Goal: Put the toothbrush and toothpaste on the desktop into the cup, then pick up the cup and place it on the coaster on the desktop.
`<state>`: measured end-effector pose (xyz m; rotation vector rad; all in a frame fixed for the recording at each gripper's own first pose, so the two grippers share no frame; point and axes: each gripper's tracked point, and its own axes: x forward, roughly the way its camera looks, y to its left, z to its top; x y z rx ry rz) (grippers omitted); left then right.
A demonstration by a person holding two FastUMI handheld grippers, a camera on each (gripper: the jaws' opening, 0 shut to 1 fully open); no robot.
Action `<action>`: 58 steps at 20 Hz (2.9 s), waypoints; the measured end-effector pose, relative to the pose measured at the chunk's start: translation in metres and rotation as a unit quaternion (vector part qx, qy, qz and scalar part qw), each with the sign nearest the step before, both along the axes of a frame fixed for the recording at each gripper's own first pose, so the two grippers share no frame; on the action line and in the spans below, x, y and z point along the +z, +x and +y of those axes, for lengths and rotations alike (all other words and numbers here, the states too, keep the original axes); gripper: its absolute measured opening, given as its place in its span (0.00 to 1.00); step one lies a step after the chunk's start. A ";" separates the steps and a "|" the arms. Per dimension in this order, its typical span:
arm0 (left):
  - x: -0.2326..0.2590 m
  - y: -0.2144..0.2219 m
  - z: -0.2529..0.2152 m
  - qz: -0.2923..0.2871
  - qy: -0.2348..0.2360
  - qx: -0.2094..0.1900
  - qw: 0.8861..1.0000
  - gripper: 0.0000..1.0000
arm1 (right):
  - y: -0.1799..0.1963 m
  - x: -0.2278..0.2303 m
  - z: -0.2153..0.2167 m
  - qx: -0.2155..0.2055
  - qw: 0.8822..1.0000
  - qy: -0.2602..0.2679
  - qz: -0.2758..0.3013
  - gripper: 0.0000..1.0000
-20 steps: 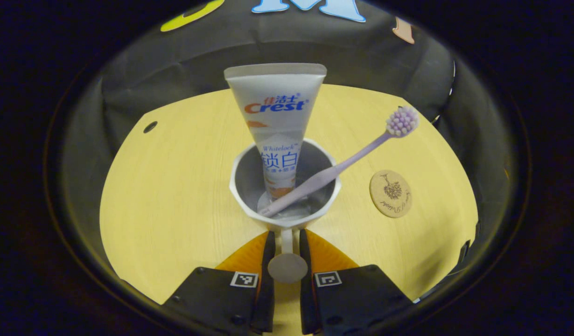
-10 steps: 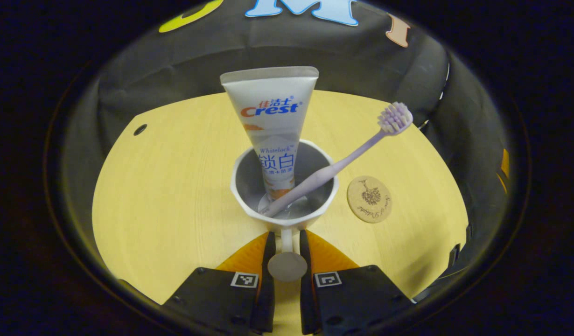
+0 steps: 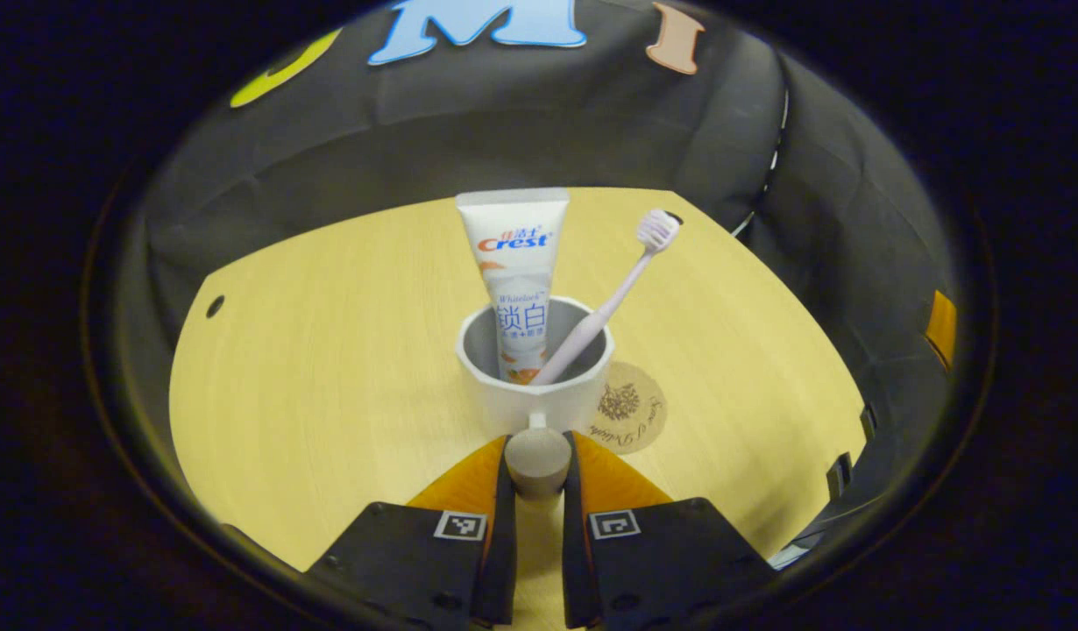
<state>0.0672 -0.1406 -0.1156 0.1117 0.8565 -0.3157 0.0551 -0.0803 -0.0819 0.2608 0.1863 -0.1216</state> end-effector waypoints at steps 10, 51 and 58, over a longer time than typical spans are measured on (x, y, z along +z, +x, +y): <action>-0.013 -0.013 -0.024 0.019 -0.032 0.013 0.999 0.22 | -0.010 -0.009 -0.028 -0.029 0.999 0.019 0.005 0.91; 0.122 -0.077 -0.004 -0.176 -0.107 0.108 0.972 1.00 | -0.020 0.034 0.014 0.094 0.989 -0.078 -0.079 0.90; 0.195 -0.090 0.041 -0.296 -0.082 0.116 0.945 0.98 | -0.022 0.077 0.044 0.080 0.975 -0.135 -0.154 0.91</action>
